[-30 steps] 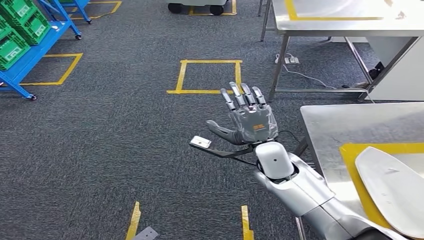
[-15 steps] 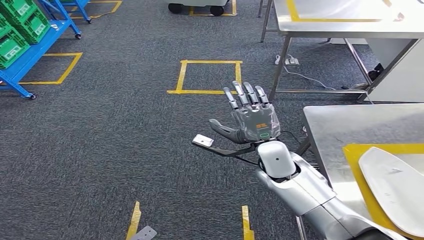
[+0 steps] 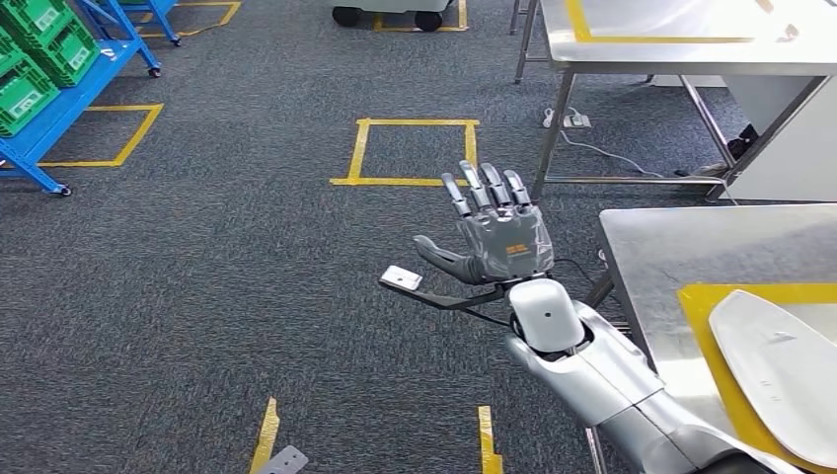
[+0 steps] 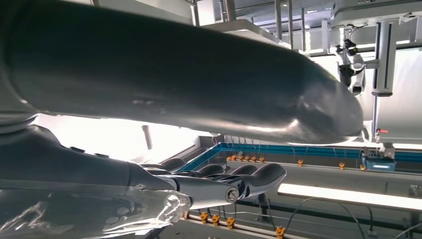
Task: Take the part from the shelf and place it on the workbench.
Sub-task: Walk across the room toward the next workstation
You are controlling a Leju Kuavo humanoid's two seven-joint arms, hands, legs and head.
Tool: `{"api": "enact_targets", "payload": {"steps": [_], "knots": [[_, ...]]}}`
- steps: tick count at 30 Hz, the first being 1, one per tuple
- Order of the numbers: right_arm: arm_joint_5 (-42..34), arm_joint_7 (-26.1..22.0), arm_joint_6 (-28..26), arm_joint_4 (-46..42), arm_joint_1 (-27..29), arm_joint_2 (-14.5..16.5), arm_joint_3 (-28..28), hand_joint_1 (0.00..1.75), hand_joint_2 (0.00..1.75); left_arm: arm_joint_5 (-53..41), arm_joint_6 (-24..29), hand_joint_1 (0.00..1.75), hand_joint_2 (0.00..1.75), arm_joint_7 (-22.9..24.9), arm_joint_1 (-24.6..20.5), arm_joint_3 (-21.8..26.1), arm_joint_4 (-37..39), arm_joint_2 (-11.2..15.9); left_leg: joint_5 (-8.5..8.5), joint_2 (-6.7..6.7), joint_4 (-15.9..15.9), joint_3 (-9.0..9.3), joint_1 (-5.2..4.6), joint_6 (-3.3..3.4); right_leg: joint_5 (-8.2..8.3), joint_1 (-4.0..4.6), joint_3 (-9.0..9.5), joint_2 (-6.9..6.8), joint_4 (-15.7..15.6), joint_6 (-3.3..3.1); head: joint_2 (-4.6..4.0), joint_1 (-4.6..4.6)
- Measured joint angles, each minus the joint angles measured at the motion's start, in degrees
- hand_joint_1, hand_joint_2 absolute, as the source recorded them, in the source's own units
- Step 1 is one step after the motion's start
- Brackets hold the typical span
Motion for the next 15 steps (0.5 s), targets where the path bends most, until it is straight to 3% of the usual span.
{"api": "enact_targets", "payload": {"steps": [15], "knots": [[0.01,-0.10,0.20,-0.01,0.41,0.00,-0.02,0.00,0.00,-0.04,1.36,0.00,0.00,0.22,0.00,0.00,0.00,-0.15,-0.05,0.00,0.11,-0.03,-0.04,0.09,0.04,-0.06,0.02,0.00,-0.04,0.07,0.00,-0.01]]}}
